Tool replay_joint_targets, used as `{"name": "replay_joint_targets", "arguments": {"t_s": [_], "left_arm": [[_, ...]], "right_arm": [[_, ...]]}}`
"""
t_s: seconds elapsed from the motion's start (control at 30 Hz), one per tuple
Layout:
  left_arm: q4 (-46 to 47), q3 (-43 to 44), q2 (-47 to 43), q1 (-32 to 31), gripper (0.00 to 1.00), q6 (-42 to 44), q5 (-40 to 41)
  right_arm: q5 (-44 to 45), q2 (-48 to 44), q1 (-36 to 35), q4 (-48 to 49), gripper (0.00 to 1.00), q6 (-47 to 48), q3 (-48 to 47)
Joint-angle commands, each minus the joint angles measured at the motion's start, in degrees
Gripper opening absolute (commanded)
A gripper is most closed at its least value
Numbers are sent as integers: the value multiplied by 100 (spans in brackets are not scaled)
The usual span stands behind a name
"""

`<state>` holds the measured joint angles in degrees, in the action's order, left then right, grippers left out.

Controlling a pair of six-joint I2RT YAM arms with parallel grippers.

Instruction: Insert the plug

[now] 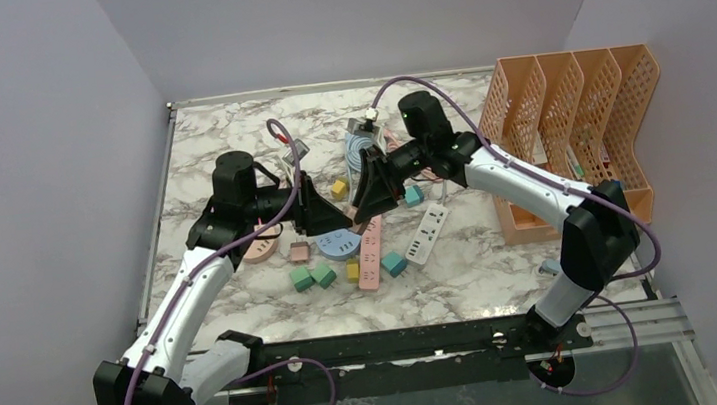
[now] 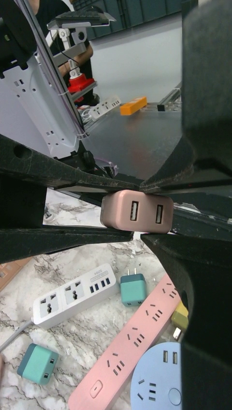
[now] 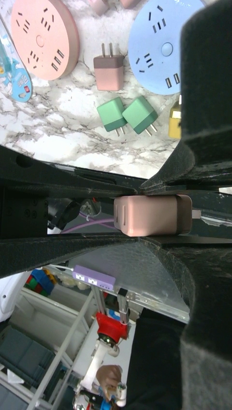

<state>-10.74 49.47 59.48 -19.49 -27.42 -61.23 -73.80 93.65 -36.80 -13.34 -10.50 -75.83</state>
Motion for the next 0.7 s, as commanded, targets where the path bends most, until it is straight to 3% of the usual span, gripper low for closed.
{"name": "replay_joint_targets", "arguments": {"t_s": [0.0, 0.07, 0.2, 0.27, 0.37, 0.67], "left_arm": [[118, -1, 90, -161, 13, 145, -135], [116, 29, 94, -157, 0, 242, -116], [28, 134, 52, -158, 0, 453, 81], [22, 170, 37, -156, 0, 509, 142], [29, 210, 39, -148, 0, 543, 173], [49, 309, 156, -150, 0, 562, 150]], "right_arm": [[-6, 62, -82, 147, 22, 58, -314], [88, 37, -82, -39, 28, 163, -333], [385, -127, -77, -393, 51, 470, -220], [485, -253, -82, -442, 58, 585, -43], [459, -362, -82, -590, 59, 843, 114], [572, -87, -82, -1369, 49, 1470, -131]]}}
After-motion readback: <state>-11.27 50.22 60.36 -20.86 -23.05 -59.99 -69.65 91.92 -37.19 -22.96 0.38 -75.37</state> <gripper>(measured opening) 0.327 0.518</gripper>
